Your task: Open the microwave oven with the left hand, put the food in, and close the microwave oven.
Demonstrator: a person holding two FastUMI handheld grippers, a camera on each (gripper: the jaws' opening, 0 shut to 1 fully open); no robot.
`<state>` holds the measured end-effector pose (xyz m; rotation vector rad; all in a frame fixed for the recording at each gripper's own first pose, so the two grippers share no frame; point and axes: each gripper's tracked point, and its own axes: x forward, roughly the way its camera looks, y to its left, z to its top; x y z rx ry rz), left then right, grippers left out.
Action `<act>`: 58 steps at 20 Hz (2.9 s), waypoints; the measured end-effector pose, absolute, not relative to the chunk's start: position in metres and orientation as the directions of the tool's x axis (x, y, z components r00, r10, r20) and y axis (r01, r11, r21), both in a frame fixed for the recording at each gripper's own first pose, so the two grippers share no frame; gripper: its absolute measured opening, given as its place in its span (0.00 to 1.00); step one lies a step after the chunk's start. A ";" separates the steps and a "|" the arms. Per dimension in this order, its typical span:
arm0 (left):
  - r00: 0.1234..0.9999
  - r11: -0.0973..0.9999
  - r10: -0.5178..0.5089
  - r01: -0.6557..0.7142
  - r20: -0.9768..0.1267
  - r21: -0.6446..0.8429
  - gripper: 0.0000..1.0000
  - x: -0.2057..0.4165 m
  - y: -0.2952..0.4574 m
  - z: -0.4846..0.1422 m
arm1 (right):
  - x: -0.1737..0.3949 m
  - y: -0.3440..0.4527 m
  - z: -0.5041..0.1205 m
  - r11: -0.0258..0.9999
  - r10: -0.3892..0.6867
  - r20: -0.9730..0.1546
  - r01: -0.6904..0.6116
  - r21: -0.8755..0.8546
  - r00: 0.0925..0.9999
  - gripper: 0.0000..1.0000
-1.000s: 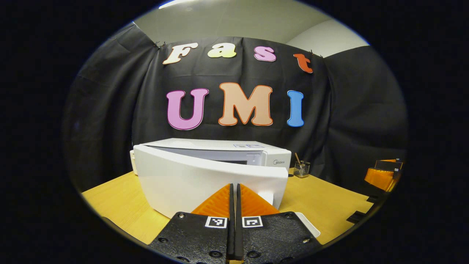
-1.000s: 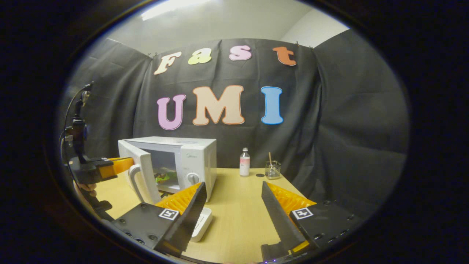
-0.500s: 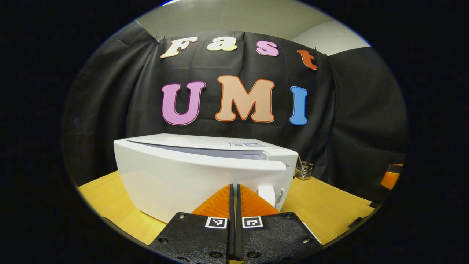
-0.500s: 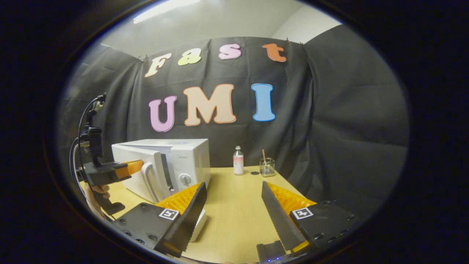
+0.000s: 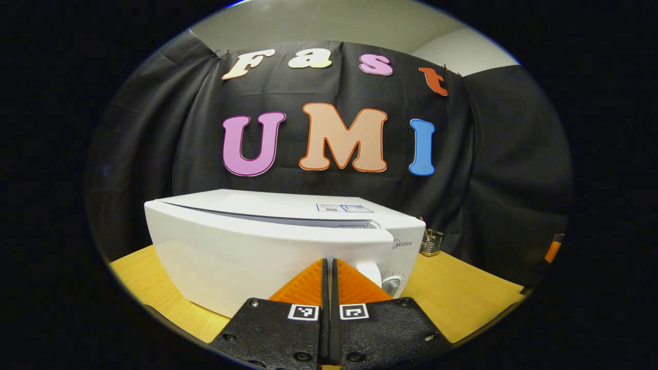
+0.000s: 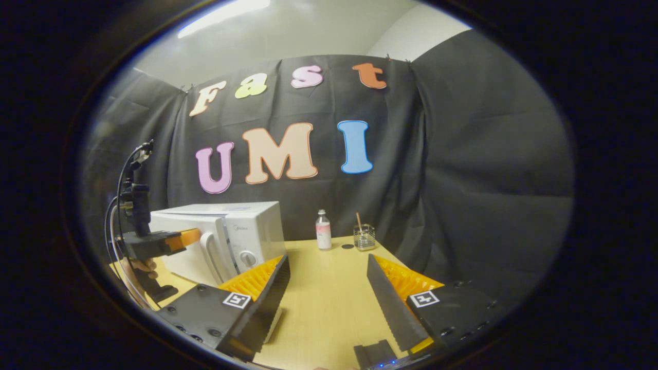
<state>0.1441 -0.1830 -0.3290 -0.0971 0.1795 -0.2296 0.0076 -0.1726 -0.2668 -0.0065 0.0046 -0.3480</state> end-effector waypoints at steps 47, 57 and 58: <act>0.979 0.991 -0.105 0.089 -0.177 -0.097 0.05 0.115 -0.109 -0.319 | 0.015 -0.167 -0.272 0.946 -0.323 -0.022 0.322 -0.041 0.946 0.93; 0.991 0.998 -0.013 0.004 -0.136 -0.069 0.29 0.047 -0.030 -0.293 | 0.008 -0.147 -0.258 0.954 -0.297 0.013 0.297 -0.042 0.955 0.93; 0.993 0.998 -0.008 0.000 -0.116 -0.063 0.32 0.042 -0.025 -0.288 | 0.006 -0.145 -0.256 0.954 -0.295 0.021 0.296 -0.045 0.955 0.93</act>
